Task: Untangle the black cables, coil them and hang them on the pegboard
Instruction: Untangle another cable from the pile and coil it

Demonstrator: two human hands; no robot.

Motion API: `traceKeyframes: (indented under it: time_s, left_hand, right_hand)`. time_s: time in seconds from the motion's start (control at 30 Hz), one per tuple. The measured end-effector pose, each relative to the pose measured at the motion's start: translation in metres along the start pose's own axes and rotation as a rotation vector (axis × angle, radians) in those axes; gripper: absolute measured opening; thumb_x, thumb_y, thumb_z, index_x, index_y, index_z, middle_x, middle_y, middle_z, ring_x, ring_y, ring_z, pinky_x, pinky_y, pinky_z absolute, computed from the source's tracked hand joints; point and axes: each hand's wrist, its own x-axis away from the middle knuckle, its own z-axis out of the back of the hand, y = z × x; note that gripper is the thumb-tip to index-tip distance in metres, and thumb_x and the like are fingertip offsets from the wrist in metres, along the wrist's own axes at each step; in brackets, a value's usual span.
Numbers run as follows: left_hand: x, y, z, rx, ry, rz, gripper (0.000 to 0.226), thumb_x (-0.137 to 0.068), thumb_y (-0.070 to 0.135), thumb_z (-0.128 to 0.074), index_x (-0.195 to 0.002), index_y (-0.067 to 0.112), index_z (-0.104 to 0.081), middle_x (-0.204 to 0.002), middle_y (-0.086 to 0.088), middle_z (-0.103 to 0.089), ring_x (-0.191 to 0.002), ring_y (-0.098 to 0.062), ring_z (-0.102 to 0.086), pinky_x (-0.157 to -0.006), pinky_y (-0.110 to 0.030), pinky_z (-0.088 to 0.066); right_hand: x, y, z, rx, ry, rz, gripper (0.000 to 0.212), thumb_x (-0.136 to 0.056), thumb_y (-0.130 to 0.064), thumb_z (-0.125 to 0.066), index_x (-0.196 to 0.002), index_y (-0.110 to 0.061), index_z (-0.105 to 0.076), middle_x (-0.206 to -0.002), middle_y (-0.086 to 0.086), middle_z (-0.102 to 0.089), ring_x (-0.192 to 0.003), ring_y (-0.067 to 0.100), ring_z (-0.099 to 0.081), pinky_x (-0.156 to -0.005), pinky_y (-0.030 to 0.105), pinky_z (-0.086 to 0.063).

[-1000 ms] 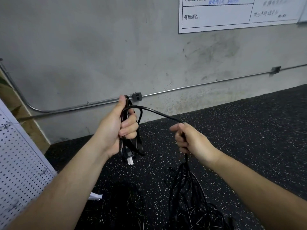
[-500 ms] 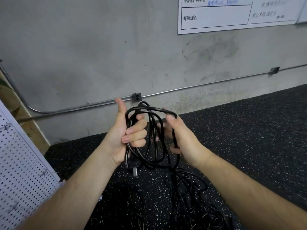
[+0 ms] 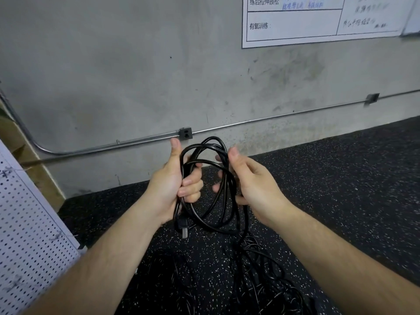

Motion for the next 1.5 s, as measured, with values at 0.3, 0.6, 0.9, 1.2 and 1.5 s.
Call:
traceKeyframes:
  time_s: [0.3, 0.6, 0.9, 1.2, 1.5]
  left_hand:
    - [-0.001, -0.005, -0.005, 0.006, -0.019, -0.081, 0.075, -0.098, 0.071, -0.021, -0.070, 0.009, -0.051, -0.047, 0.003, -0.021, -0.034, -0.006, -0.016, -0.038, -0.022, -0.016]
    - [-0.006, -0.006, 0.003, -0.072, 0.099, -0.106, 0.057, -0.098, 0.061, -0.042, -0.064, 0.015, -0.034, -0.044, 0.003, -0.021, -0.034, -0.008, -0.016, -0.037, -0.022, -0.016]
    - [-0.007, -0.006, -0.003, -0.131, 0.099, -0.175, 0.049, -0.101, 0.052, -0.044, -0.072, 0.012, -0.042, -0.048, 0.002, -0.025, -0.035, -0.007, -0.020, -0.036, -0.019, -0.021]
    - [-0.008, -0.013, -0.001, -0.360, -0.059, -0.033, 0.059, -0.096, 0.063, -0.041, -0.091, 0.006, -0.053, -0.056, 0.000, -0.032, -0.041, -0.013, -0.029, -0.044, -0.025, -0.034]
    - [0.004, -0.030, -0.006, -0.199, -0.347, 0.114, 0.017, -0.094, 0.022, -0.065, -0.094, 0.015, -0.050, -0.061, -0.002, -0.048, -0.053, -0.018, -0.054, -0.070, -0.036, -0.056]
  right_hand:
    - [0.000, -0.005, 0.001, -0.165, 0.068, 0.026, 0.028, -0.093, -0.042, -0.067, -0.103, -0.018, -0.077, -0.091, 0.010, -0.077, -0.070, 0.024, -0.072, -0.053, 0.026, -0.054]
    - [-0.010, -0.003, 0.018, 0.141, -0.145, 0.135, 0.036, -0.103, -0.010, -0.055, -0.134, -0.026, -0.063, -0.111, 0.017, -0.074, -0.091, 0.028, -0.071, -0.063, 0.024, -0.048]
    - [0.000, -0.008, 0.014, 0.397, -0.197, 0.314, 0.030, -0.089, -0.043, -0.067, -0.111, -0.053, -0.049, -0.098, -0.008, -0.068, -0.058, 0.003, -0.065, -0.043, 0.021, -0.049]
    - [-0.020, -0.008, 0.025, 0.924, 0.099, 0.283, 0.028, -0.082, -0.050, -0.074, -0.092, -0.031, -0.054, -0.069, -0.006, -0.067, -0.062, 0.010, -0.061, -0.054, 0.030, -0.043]
    - [-0.039, -0.014, 0.046, 0.707, 0.192, 0.178, 0.026, -0.088, -0.036, -0.074, -0.080, -0.012, -0.066, -0.067, 0.003, -0.073, -0.063, 0.025, -0.071, -0.060, 0.040, -0.061]
